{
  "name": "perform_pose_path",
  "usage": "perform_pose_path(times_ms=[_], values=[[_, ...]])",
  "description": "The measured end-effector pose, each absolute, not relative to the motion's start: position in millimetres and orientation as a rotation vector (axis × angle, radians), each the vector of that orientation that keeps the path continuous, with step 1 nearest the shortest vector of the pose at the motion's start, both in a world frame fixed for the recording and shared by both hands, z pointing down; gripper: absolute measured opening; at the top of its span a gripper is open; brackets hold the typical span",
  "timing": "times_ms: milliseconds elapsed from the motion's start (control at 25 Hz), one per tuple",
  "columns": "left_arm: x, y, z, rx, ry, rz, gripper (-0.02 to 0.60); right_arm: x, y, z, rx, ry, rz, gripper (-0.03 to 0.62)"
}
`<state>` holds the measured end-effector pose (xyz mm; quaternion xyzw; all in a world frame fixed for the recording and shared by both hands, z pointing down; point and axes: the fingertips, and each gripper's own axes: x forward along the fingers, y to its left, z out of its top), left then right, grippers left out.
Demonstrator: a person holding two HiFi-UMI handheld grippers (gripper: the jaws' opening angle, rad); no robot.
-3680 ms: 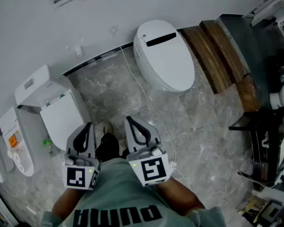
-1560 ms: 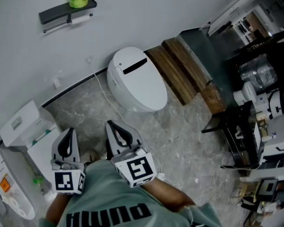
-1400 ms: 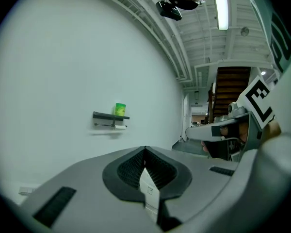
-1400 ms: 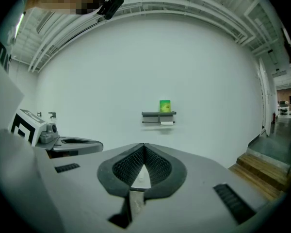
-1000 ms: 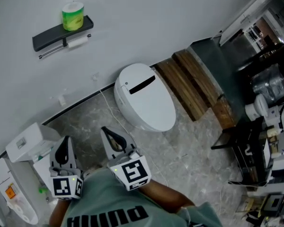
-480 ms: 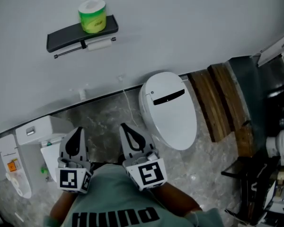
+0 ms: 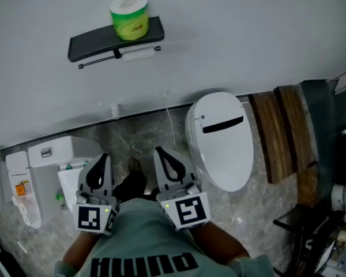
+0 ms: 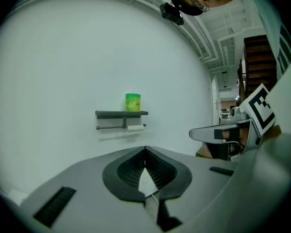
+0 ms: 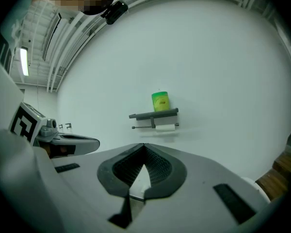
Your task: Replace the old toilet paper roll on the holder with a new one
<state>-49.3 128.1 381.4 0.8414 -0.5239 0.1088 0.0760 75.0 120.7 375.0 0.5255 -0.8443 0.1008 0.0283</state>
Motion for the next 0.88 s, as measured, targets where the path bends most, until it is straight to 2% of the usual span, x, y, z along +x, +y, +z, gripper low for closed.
perform_pose_path(times_ms=[880], values=[[-85, -21, 384, 2.665, -1.311, 0.232, 0.003, 32, -6, 373, 1.77, -2.373, 0.333, 0.003]])
